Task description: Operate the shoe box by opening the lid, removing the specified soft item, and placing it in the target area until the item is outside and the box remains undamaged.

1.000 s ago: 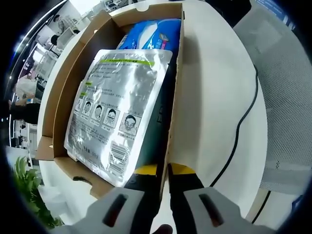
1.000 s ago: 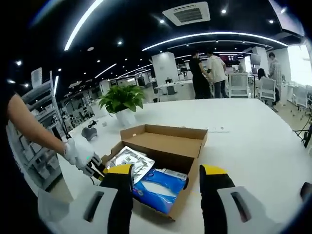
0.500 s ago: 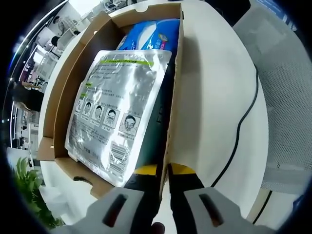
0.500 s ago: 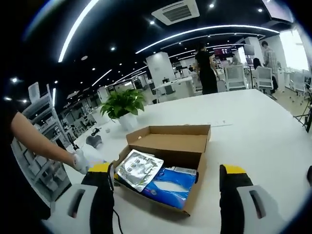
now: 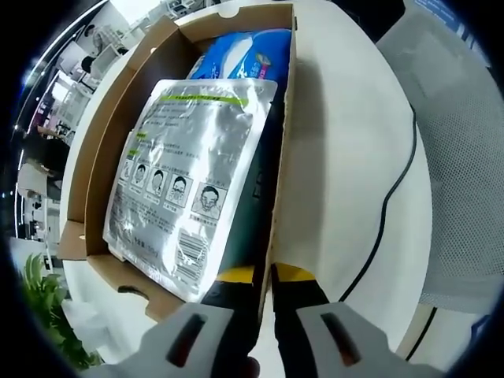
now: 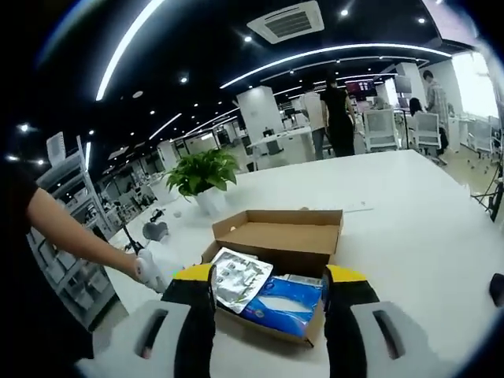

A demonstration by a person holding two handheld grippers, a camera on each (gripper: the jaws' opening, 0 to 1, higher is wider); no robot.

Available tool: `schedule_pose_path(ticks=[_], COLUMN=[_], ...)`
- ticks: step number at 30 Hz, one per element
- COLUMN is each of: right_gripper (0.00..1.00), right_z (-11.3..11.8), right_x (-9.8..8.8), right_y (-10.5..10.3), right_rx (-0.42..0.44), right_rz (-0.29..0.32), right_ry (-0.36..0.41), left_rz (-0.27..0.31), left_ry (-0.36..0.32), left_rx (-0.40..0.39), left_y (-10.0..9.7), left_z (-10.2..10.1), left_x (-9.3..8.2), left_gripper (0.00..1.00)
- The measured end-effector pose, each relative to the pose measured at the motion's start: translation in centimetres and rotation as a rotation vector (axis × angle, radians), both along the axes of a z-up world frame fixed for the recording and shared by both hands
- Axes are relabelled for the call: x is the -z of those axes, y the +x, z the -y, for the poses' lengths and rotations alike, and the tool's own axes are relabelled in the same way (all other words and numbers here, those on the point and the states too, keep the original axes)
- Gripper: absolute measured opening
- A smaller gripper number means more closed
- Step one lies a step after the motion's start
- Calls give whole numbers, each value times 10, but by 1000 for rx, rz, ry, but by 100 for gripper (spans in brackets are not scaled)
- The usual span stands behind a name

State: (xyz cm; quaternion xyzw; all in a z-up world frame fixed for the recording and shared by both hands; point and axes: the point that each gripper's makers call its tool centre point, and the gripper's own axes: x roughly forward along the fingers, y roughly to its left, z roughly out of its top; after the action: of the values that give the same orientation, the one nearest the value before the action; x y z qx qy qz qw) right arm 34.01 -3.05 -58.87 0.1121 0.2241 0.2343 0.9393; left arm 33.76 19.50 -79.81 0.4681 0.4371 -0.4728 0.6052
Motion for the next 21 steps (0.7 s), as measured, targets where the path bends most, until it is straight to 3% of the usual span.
schedule_pose_path(ticks=[4,5,8,10,11,15,16,18,21], right_gripper=[47,46,45,45,45,33,34,35,29], right_z=[-8,-16,-29,-33,-35,-36,-38,-36,-32], right_x=[-5,-5,-11,-12,-8,1,5,5,9], right_y=[4,2,4,7,7,13,11,18,24], right_rx=[-24,-59,-58,-55,-50,-55,-64,-62,-57], right_rz=[-62,-103,-140,-148,-182,-234,-276,-278,-302], right_ry=[73,117,251,295,319,319,333,346,349], left_rz=[-5,-5,-4,-8,-11,-13,-12,-13,-16], left_ry=[3,3,2,3,4,6,5,5,5], left_rx=[7,7,16,15,12,-2,-2,-3,-4], left_y=[-1,-1,-1,-1,-1,0,0,-1,-1], left_z=[0,0,0,0,0,-1,-1,-1,-1], left_x=[-1,-1,-1,0,0,0,0,0,1], left_gripper=[5,5,4,4,4,4,4,4,4])
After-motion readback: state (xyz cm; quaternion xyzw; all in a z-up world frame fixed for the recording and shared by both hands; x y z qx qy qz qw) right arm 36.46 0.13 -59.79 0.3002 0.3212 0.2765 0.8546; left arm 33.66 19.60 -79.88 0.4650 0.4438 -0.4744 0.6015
